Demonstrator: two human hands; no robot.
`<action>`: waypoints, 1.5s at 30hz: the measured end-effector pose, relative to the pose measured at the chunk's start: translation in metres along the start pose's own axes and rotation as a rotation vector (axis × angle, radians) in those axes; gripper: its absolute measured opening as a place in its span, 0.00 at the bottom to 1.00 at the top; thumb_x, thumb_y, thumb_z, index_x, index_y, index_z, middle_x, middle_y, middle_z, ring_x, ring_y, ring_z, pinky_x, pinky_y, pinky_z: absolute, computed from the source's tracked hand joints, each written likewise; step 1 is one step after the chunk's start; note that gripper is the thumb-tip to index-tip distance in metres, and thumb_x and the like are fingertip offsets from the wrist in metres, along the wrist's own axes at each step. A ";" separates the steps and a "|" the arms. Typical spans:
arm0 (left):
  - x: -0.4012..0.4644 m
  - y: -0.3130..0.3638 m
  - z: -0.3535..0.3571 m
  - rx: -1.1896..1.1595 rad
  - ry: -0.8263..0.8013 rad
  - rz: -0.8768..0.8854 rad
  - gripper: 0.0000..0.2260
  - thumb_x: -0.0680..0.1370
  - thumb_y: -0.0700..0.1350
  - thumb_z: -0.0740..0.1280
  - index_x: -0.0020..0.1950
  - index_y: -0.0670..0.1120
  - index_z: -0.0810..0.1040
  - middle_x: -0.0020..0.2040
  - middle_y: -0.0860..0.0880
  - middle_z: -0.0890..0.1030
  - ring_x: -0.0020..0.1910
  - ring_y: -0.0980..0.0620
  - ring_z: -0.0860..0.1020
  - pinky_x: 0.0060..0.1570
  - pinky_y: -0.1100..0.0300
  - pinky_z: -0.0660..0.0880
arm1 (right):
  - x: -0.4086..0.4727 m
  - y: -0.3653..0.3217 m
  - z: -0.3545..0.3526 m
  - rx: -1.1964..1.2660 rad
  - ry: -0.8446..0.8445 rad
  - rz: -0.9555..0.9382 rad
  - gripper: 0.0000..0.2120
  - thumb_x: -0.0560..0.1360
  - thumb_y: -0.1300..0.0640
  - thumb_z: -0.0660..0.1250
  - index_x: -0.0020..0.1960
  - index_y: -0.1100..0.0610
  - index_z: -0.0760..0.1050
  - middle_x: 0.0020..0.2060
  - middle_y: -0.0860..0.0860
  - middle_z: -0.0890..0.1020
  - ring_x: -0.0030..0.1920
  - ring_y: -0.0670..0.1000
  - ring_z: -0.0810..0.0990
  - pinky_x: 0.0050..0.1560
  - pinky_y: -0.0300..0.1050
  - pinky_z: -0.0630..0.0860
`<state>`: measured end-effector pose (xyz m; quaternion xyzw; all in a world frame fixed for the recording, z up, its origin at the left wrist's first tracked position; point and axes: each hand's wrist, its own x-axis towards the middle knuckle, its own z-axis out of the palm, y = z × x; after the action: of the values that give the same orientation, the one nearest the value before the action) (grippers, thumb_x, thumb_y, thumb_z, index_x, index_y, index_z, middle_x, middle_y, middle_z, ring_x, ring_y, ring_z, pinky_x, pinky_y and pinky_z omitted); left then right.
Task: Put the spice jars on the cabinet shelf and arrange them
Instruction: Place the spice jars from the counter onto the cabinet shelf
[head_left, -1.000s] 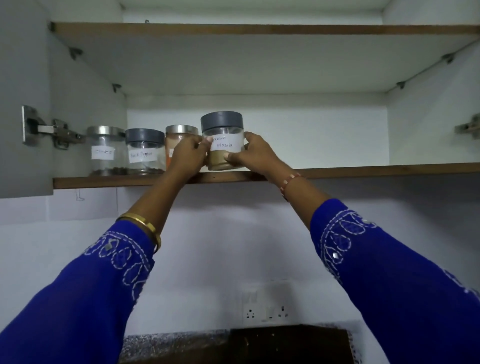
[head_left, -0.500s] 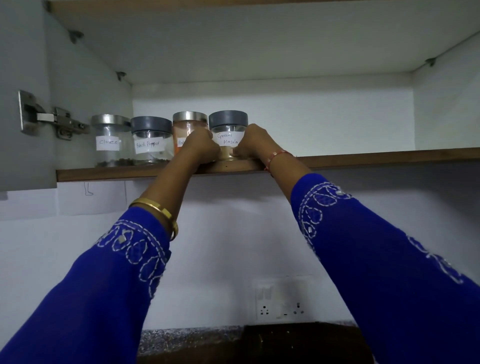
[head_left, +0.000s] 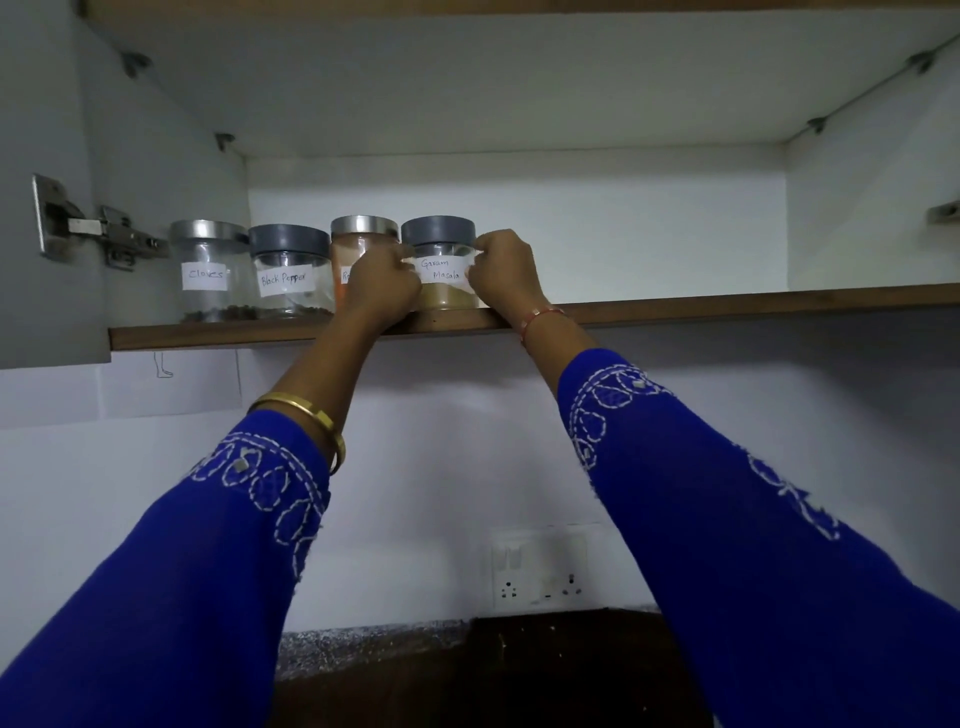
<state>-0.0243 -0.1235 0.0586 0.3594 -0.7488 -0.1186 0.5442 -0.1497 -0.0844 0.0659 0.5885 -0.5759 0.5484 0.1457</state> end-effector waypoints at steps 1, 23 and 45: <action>-0.009 0.003 0.000 -0.045 0.038 0.024 0.18 0.76 0.36 0.58 0.65 0.42 0.73 0.63 0.40 0.76 0.63 0.43 0.74 0.64 0.49 0.71 | -0.007 -0.001 0.000 0.062 0.050 -0.018 0.16 0.75 0.68 0.60 0.62 0.66 0.74 0.60 0.60 0.78 0.62 0.56 0.75 0.56 0.37 0.69; -0.342 -0.053 0.054 -0.364 0.135 -0.257 0.13 0.78 0.34 0.58 0.59 0.41 0.77 0.55 0.45 0.81 0.56 0.51 0.79 0.59 0.59 0.76 | -0.351 0.048 0.002 0.631 0.109 0.351 0.14 0.76 0.64 0.63 0.61 0.62 0.76 0.60 0.56 0.79 0.62 0.51 0.76 0.63 0.38 0.73; -0.565 -0.142 0.005 -0.263 -0.101 -0.642 0.13 0.77 0.33 0.60 0.59 0.39 0.77 0.54 0.47 0.80 0.52 0.56 0.77 0.49 0.76 0.73 | -0.610 0.038 0.028 0.468 -0.434 0.792 0.16 0.74 0.63 0.67 0.62 0.61 0.75 0.59 0.56 0.80 0.60 0.51 0.78 0.63 0.48 0.75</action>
<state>0.1138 0.1515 -0.4364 0.4971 -0.6021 -0.3965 0.4829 -0.0067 0.1982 -0.4571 0.4422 -0.6336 0.5409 -0.3322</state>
